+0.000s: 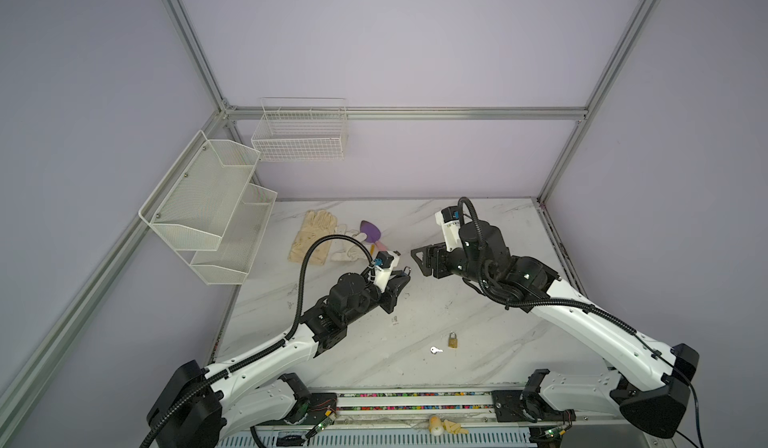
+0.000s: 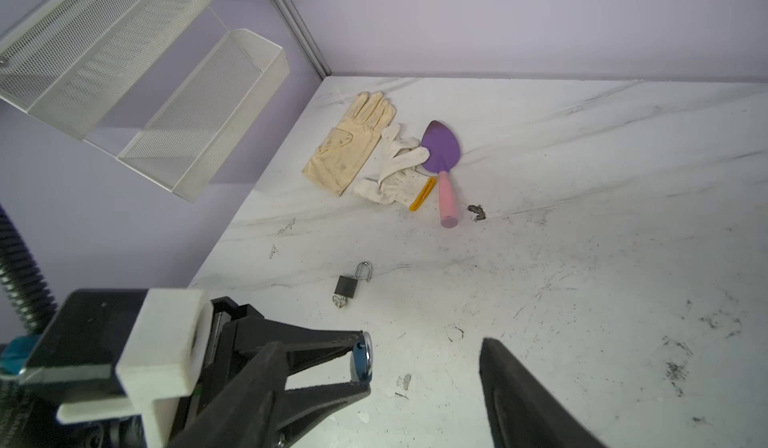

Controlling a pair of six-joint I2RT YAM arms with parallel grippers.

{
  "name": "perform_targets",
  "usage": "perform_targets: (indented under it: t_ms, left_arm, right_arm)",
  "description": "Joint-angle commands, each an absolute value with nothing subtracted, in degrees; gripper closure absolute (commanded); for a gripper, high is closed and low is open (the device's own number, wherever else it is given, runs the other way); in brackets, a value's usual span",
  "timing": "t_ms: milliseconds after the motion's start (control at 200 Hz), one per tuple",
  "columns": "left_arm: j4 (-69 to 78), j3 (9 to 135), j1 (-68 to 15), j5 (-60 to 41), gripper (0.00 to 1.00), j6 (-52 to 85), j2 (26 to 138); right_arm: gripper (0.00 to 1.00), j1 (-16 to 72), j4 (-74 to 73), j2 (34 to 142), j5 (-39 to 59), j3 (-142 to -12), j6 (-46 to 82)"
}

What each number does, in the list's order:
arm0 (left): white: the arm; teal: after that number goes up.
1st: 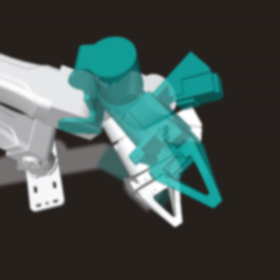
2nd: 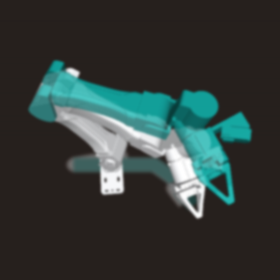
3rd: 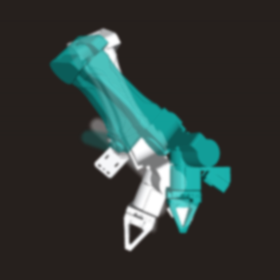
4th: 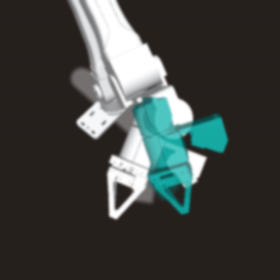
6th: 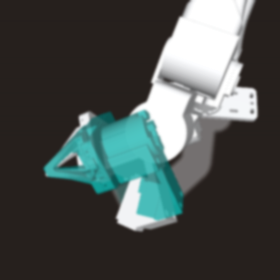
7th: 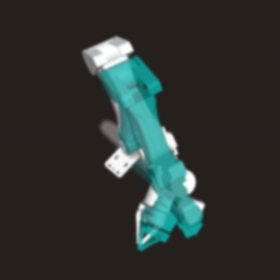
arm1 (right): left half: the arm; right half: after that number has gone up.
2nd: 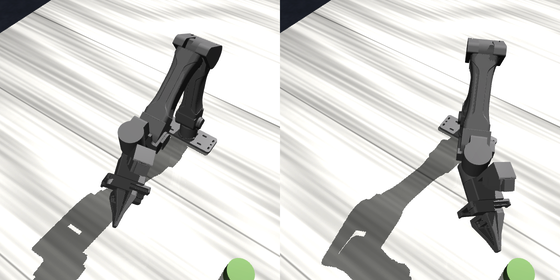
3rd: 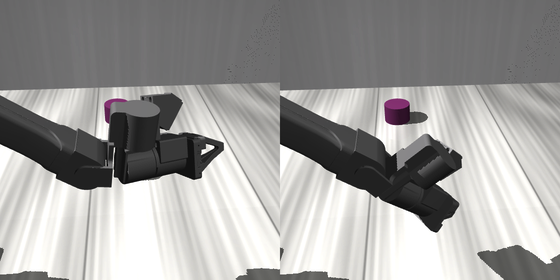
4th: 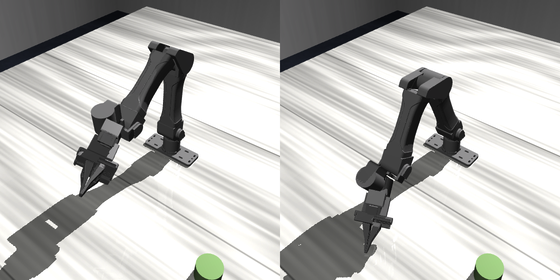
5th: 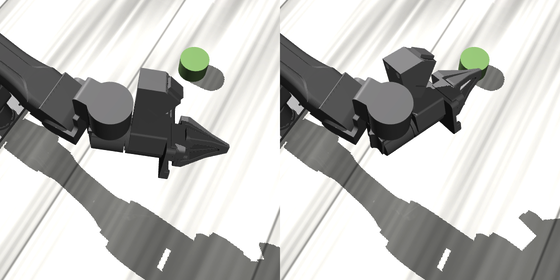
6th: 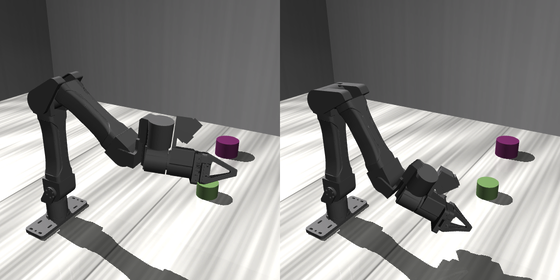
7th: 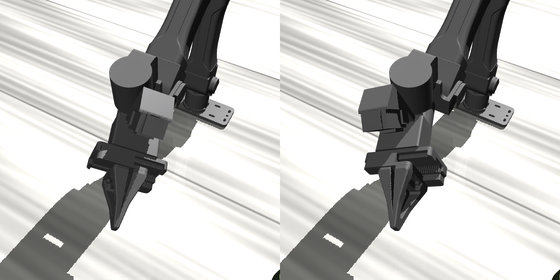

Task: Unlock with the key

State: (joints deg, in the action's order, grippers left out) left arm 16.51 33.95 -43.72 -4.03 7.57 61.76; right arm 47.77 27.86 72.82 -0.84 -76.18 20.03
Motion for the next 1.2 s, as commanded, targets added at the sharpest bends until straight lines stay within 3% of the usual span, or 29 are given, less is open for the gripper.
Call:
perform_targets:
  t_ms: [0, 1195]
  left_arm:
    - [26.2, 31.6, -44.3, -4.5, 1.00, 1.1, 61.4]
    - [29.2, 30.0, -46.2, -2.0, 1.00, -0.9, 62.2]
  right_arm:
    - [0.24, 47.5, 35.5, 75.0, -2.2, -78.9, 16.3]
    - [0.22, 47.5, 44.2, 86.3, -6.7, -87.4, 13.8]
